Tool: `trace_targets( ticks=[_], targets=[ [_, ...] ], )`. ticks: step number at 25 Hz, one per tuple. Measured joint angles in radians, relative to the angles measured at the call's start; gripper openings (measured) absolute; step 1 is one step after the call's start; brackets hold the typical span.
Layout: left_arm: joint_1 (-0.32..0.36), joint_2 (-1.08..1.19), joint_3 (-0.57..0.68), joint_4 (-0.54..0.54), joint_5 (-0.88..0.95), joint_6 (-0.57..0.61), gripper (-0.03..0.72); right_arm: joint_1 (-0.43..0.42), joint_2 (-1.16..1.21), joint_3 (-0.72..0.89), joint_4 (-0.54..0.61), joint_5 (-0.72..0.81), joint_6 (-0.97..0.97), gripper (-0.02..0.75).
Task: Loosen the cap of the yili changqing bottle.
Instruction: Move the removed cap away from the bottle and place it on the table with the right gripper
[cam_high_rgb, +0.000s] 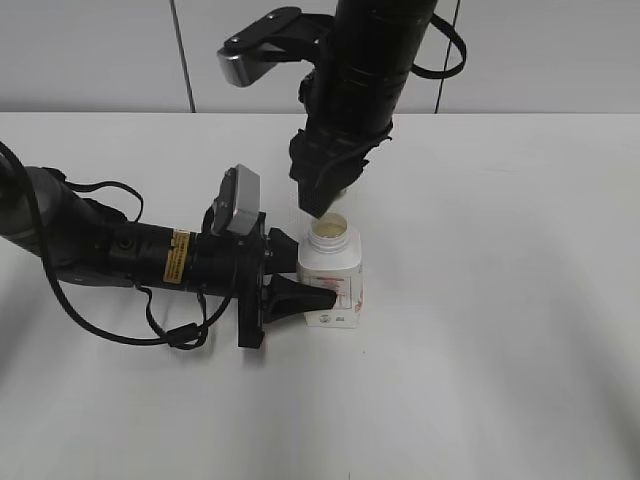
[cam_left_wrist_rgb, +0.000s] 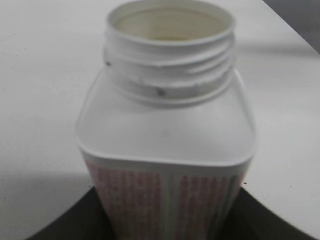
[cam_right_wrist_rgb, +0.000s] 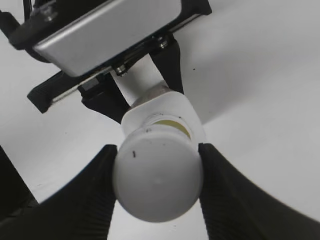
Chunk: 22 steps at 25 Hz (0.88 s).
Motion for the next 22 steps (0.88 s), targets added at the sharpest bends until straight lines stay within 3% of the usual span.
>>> trace_targets(
  ticks=[4,11,17,22],
  targets=[
    [0.000,0.000,0.000,0.001,0.000,0.000,0.323,0.000,0.000,0.000,0.005,0.000,0.126,0.388],
    [0.000,0.000,0.000,0.001,0.000,0.000,0.323,0.000,0.000,0.000,-0.012,0.000,0.684,0.388],
    [0.000,0.000,0.000,0.002,0.000,0.000,0.323,-0.001,0.000,0.000,-0.078,0.001,0.748,0.388],
    [0.000,0.000,0.000,0.002,0.001,0.000,0.323,-0.050,-0.015,0.000,-0.093,0.002,0.749,0.388]
  ],
)
